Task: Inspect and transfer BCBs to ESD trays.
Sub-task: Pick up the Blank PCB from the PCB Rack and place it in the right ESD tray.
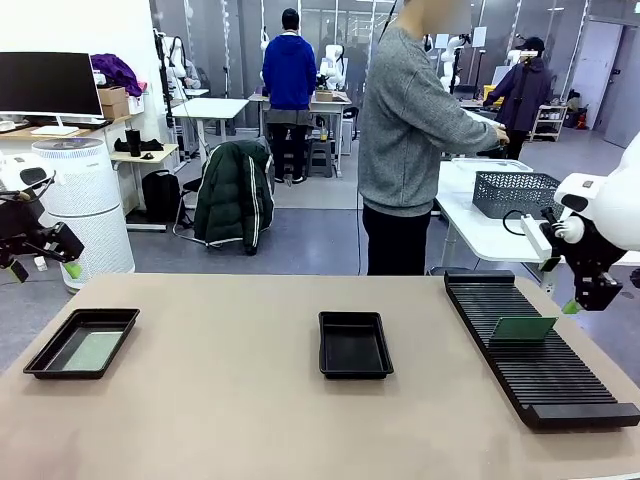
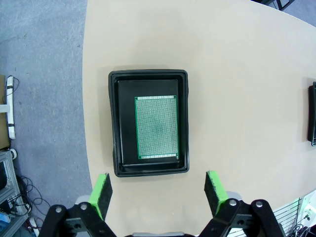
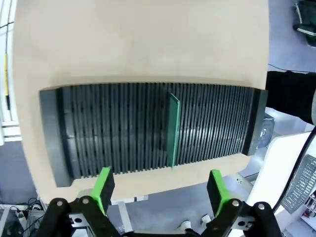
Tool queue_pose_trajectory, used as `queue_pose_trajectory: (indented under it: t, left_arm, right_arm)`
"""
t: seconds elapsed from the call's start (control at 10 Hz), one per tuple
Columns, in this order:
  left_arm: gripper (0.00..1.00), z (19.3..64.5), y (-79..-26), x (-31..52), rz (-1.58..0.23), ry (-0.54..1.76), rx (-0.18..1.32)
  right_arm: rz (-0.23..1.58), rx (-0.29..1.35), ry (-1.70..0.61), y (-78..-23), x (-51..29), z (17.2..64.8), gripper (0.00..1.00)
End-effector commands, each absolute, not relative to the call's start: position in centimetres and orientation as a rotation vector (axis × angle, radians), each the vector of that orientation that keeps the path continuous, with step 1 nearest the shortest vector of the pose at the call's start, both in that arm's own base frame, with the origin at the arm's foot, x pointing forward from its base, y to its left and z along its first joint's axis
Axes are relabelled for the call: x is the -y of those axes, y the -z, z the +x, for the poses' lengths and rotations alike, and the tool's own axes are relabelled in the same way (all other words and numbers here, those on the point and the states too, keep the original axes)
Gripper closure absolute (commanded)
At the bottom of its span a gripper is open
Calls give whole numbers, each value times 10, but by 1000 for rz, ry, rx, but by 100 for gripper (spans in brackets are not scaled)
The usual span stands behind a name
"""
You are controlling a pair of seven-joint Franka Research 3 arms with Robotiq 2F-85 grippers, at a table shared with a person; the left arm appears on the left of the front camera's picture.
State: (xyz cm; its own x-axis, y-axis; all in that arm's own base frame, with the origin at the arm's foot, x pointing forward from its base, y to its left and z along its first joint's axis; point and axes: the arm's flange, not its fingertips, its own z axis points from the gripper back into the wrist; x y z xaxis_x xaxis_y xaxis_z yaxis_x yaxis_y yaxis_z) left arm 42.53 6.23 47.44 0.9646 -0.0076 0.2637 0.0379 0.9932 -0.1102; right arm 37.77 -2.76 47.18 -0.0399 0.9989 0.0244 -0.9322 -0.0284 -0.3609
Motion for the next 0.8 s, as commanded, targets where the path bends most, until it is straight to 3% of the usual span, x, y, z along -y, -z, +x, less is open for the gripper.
queue_pose_trajectory:
  t: [0.0,0.7]
  left_arm:
    - [0,426,-473,-64,-107,22,271]
    - [0,426,-473,-64,-107,22,271]
  right_arm:
    - [-284,346,-1605,-434,41,378,0]
    - [-221,371,-1601,-386,62,426,0]
